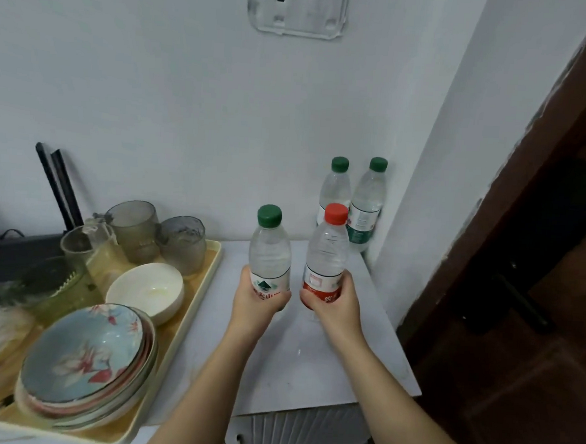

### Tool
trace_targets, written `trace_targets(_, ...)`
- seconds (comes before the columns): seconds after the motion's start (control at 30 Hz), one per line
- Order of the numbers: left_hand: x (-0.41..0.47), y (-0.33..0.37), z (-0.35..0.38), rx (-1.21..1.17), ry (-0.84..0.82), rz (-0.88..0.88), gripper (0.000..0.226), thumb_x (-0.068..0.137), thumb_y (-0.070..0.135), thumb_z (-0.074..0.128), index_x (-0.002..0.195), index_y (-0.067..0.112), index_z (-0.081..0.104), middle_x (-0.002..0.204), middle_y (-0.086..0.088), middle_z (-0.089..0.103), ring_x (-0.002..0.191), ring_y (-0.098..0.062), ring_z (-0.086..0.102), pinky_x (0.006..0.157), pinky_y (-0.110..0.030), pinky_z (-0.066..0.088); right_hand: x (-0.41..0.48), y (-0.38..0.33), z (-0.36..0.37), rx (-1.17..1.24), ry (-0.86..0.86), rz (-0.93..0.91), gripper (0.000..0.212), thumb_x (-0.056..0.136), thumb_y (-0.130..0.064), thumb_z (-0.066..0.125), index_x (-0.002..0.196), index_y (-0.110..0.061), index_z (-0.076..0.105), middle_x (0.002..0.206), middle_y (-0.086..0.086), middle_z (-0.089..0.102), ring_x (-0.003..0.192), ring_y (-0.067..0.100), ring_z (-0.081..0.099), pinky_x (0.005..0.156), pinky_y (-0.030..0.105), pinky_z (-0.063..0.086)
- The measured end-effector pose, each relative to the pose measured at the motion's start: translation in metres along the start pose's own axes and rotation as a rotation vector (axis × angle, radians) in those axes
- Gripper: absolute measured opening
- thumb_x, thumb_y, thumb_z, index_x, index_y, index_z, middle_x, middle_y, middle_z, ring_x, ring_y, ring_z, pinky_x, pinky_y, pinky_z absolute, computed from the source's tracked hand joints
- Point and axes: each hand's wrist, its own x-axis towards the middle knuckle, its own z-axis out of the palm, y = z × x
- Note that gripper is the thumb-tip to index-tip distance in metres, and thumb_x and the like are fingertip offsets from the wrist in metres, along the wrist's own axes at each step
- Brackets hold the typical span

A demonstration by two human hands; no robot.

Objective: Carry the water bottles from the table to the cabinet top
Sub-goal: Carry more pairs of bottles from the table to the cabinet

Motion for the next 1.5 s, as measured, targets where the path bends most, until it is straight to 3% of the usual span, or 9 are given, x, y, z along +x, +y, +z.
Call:
trace_targets(0.17, 0.009, -0.002, 0.003, 0.028, -0.020, 0.035, 0.048, 0.068, 0.000, 0.074, 0.109, 0.008, 0.050, 0.083, -0.004, 0.063, 0.070, -0.014, 0.058, 0.057, -0.025, 0.050, 0.015, 0.004, 0.001, 0.014, -0.035, -0.012, 0.060, 0.069, -0.004, 0.084, 0.119, -0.018, 0.053, 0.108, -0.005, 0.068, 0.098, 0.010, 0.067, 0.082, 0.027, 0.056)
trace_targets(0.3, 0.015, -0.004, 0.003, 0.058, -0.048, 0.059, 0.058, 0.069, 0.005, 0.079, 0.117, 0.018, 0.049, 0.102, -0.005, 0.067, 0.090, -0.018, 0.067, 0.075, -0.036, 0.059, 0.024, 0.007, 0.000, 0.002, -0.092, -0.033, 0.062, 0.069, -0.005, 0.085, 0.120, -0.021, 0.053, 0.109, -0.009, 0.068, 0.098, 0.001, 0.066, 0.083, 0.021, 0.054)
trace_targets(0.47, 0.008, -0.009, 0.003, 0.164, 0.031, 0.093, 0.068, 0.070, 0.007, 0.084, 0.120, 0.024, 0.041, 0.104, 0.021, 0.058, 0.093, 0.009, 0.058, 0.074, -0.011, 0.048, 0.030, 0.014, -0.009, -0.178, -0.152, -0.080, 0.073, 0.065, -0.018, 0.088, 0.128, -0.023, 0.052, 0.120, -0.003, 0.062, 0.109, 0.011, 0.062, 0.096, 0.033, 0.052)
trace_targets(0.53, 0.007, -0.009, 0.003, 0.214, 0.066, 0.097, 0.064, 0.069, 0.011, 0.085, 0.116, 0.025, 0.044, 0.101, 0.021, 0.058, 0.090, 0.010, 0.057, 0.072, -0.009, 0.046, 0.029, 0.014, -0.014, -0.225, -0.122, -0.091, 0.075, 0.065, -0.014, 0.089, 0.129, -0.019, 0.051, 0.119, -0.002, 0.059, 0.107, 0.013, 0.061, 0.093, 0.027, 0.051)
trace_targets(0.7, 0.025, -0.003, 0.010, 0.341, 0.165, 0.126, 0.063, 0.067, 0.017, 0.087, 0.120, 0.021, 0.055, 0.110, 0.005, 0.049, 0.096, -0.009, 0.052, 0.085, -0.025, 0.046, 0.036, 0.014, -0.010, -0.243, -0.059, -0.117, 0.057, 0.065, -0.010, 0.089, 0.110, -0.015, 0.056, 0.108, -0.003, 0.065, 0.098, 0.010, 0.062, 0.086, 0.026, 0.052)
trace_targets(0.9, 0.045, -0.007, 0.017, 0.361, 0.227, 0.151, 0.060, 0.065, 0.020, 0.088, 0.116, 0.023, 0.057, 0.107, 0.006, 0.059, 0.100, -0.014, 0.060, 0.087, -0.036, 0.053, 0.062, 0.012, 0.002, -0.340, -0.034, -0.190, 0.054, 0.068, -0.017, 0.087, 0.116, -0.011, 0.061, 0.104, 0.001, 0.056, 0.098, 0.016, 0.058, 0.083, 0.023, 0.044)
trace_targets(1.07, 0.061, 0.001, 0.022, 0.294, 0.265, 0.110, 0.057, 0.066, 0.018, 0.087, 0.107, 0.028, 0.048, 0.106, 0.009, 0.063, 0.097, -0.012, 0.062, 0.082, -0.030, 0.052, 0.084, 0.005, 0.009, -0.337, -0.019, -0.144, 0.047, 0.070, -0.020, 0.087, 0.105, -0.007, 0.060, 0.104, 0.004, 0.068, 0.097, 0.017, 0.063, 0.079, 0.024, 0.045)
trace_targets(1.2, 0.080, 0.008, 0.023, 0.320, 0.259, 0.075, 0.054, 0.067, 0.017, 0.087, 0.102, 0.023, 0.046, 0.103, 0.005, 0.064, 0.096, -0.015, 0.063, 0.078, -0.032, 0.051, 0.100, 0.001, 0.019, -0.428, -0.015, -0.157, 0.038, 0.075, -0.021, 0.084, 0.100, -0.009, 0.058, 0.103, 0.004, 0.060, 0.089, 0.015, 0.059, 0.075, 0.025, 0.043)
trace_targets(1.5, 0.110, 0.013, 0.028, 0.319, 0.245, 0.015, 0.051, 0.071, 0.015, 0.085, 0.103, 0.016, 0.046, 0.104, -0.001, 0.066, 0.094, -0.020, 0.063, 0.074, -0.032, 0.050, 0.132, 0.001, 0.032, -0.530, -0.028, -0.099, 0.021, 0.083, -0.023, 0.076, 0.080, -0.014, 0.056, 0.074, 0.002, 0.067, 0.072, 0.021, 0.062, 0.064, 0.031, 0.048)
